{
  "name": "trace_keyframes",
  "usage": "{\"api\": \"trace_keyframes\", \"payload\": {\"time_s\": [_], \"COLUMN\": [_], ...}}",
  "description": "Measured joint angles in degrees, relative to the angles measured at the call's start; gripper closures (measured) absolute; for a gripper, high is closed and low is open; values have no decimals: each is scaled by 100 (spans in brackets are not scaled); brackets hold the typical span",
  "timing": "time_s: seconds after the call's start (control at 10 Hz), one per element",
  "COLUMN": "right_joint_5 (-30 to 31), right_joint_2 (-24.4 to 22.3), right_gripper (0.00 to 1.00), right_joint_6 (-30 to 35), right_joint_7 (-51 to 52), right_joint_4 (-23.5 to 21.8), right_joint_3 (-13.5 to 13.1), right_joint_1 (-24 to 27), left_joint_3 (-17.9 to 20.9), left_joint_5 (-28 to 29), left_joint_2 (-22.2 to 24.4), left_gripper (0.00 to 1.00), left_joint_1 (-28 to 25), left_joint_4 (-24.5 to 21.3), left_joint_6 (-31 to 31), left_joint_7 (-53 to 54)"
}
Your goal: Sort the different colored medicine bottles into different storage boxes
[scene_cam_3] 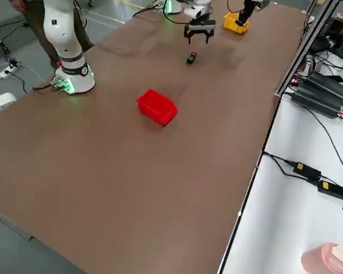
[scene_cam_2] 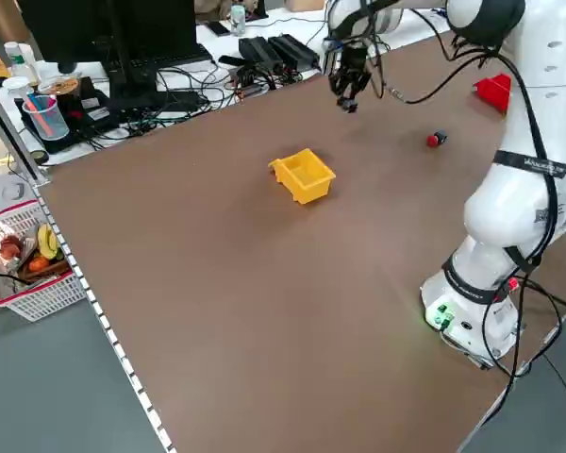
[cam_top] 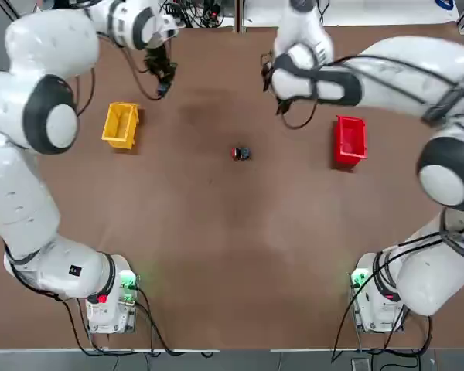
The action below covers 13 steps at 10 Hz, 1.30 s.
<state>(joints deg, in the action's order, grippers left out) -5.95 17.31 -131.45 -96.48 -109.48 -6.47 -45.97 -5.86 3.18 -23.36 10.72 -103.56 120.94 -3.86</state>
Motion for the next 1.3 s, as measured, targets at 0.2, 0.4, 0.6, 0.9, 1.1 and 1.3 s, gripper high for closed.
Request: {"api": "trace_keyframes", "payload": {"time_s": [0.2, 0.4, 0.6, 0.9, 1.1, 1.3], "right_joint_5": [0, 0, 0, -85, -219, -222], "right_joint_2": [666, 1228, 1657, 1937, 1946, 1986], "right_gripper": [0, 0, 0, 0, 0, 0], "right_joint_6": [-96, -98, -90, -83, -64, -58], "right_joint_7": [-677, -1296, -1607, -1921, -1994, -2015], "right_joint_4": [294, 769, 1126, 1256, 1281, 1282], "right_joint_3": [-527, -602, -606, -608, -610, -613], "right_joint_1": [-811, -1070, -1205, -1537, -1674, -1703], "left_joint_3": [1, 0, -1, -5, -4, -5], "left_joint_5": [44, 93, 295, 545, 613, 619], "left_joint_2": [513, 913, 1042, 934, 920, 923], "left_gripper": [59, 59, 59, 57, 33, 4], "left_joint_1": [-676, -1228, -1495, -1542, -1624, -1712], "left_joint_4": [-836, -1423, -1883, -2069, -2062, -1973], "left_joint_6": [30, 122, 640, 958, 1007, 1037], "left_joint_7": [270, 515, 565, 572, 754, 814]}}
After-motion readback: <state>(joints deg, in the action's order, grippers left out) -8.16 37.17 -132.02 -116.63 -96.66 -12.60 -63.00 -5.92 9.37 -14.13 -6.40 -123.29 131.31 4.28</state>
